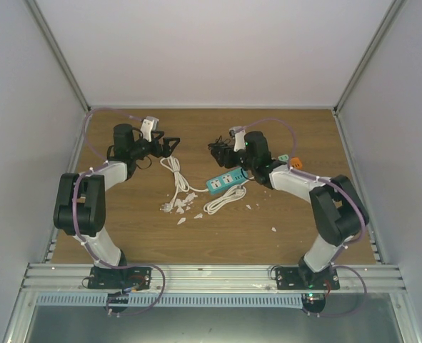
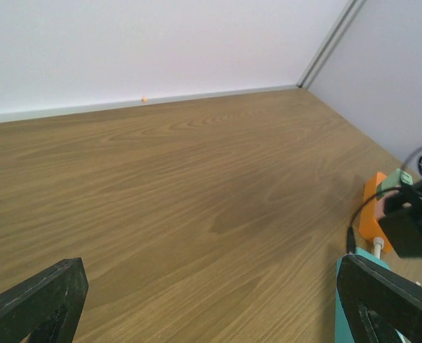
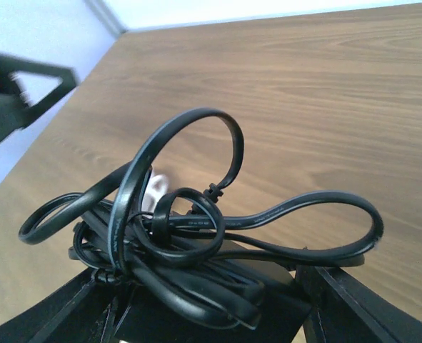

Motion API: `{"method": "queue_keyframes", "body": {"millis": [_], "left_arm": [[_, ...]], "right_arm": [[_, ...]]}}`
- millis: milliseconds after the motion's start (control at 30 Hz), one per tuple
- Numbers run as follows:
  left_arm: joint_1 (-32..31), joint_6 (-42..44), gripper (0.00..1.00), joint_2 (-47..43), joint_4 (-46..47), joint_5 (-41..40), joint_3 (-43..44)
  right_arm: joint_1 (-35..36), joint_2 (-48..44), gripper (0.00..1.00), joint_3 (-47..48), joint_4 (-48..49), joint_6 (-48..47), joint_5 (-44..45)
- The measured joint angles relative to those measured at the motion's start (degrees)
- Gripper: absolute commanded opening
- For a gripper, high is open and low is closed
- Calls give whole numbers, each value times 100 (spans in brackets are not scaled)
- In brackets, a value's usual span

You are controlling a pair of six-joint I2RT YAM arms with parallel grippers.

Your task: Insert the plug

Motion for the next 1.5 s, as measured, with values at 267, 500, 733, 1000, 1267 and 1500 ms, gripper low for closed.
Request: {"method": "queue_keyframes", "body": {"millis": [267, 500, 733, 1000, 1267, 1500], "left_arm": [[0, 2, 99, 2, 0, 2, 0], [-7, 0, 99, 37, 0, 7, 0], [-55, 0, 99, 48, 4, 13, 0], [-96, 0, 99, 234, 0, 20, 114], [-118, 2, 99, 348, 0, 20, 192], [-122, 2, 99, 444, -26, 20, 197]], "right_arm": [[-103, 507, 62, -350, 660, 560, 675], [-103, 660, 63, -833, 1193, 1029, 638], [-103, 640, 65, -1392, 2009, 1554, 599], [-94, 542, 66, -2024, 2931, 2085, 678], [304, 518, 68, -2221, 3497, 2518, 1349], [448, 994, 68, -2400, 4671, 3209, 1915]]}}
